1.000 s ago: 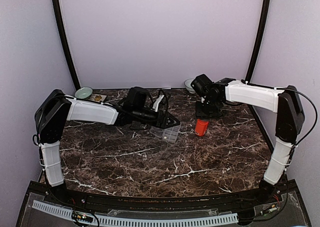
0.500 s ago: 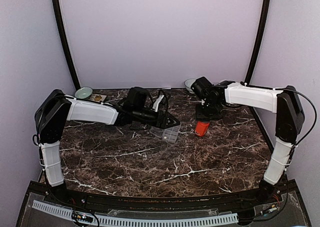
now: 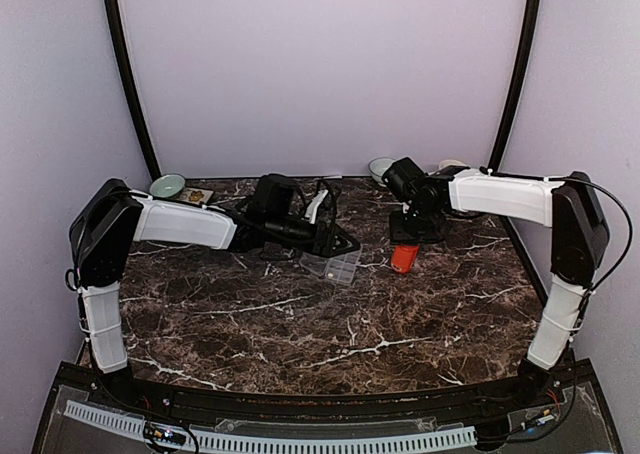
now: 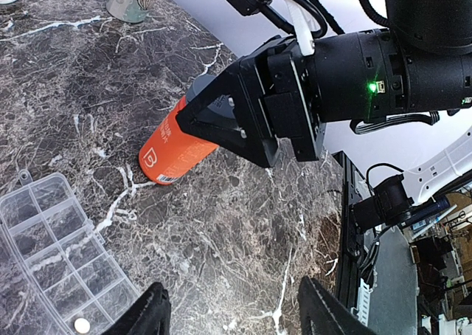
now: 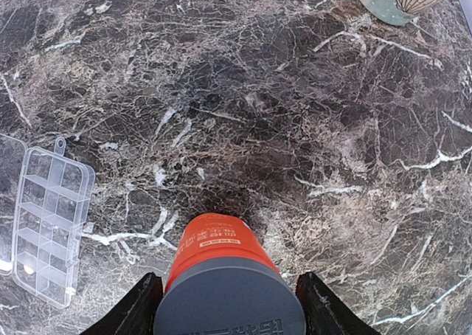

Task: Sort the pills into containers
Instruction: Pick up the pill bottle from the center of the board.

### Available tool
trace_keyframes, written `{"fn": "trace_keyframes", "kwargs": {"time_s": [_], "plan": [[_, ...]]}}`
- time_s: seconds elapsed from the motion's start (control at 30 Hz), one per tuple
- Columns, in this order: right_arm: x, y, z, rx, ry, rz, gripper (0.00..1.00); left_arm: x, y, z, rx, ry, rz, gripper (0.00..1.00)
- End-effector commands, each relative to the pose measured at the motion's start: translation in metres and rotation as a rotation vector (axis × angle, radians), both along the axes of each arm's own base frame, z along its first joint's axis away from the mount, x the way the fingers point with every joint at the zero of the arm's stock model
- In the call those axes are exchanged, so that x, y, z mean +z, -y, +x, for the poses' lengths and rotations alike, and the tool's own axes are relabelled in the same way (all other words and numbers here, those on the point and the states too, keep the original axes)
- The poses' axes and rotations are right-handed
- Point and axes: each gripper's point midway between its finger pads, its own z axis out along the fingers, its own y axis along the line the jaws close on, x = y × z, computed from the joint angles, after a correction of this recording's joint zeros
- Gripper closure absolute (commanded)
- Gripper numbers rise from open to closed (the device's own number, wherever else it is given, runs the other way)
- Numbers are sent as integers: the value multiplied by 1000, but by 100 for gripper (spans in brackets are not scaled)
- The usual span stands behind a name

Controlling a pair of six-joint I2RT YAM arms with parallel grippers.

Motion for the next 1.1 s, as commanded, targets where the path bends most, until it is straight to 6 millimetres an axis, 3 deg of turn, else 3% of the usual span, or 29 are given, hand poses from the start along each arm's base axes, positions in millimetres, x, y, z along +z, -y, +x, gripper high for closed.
{"fn": "trace_keyframes", "kwargs": {"time_s": [0.0, 1.07], "plan": [[0, 2, -2, -1, -5, 3, 38, 17, 4, 0, -13, 41, -21, 38], [-21, -6, -6, 18, -44, 11, 34, 17, 3, 0, -15, 44, -12, 38]]}}
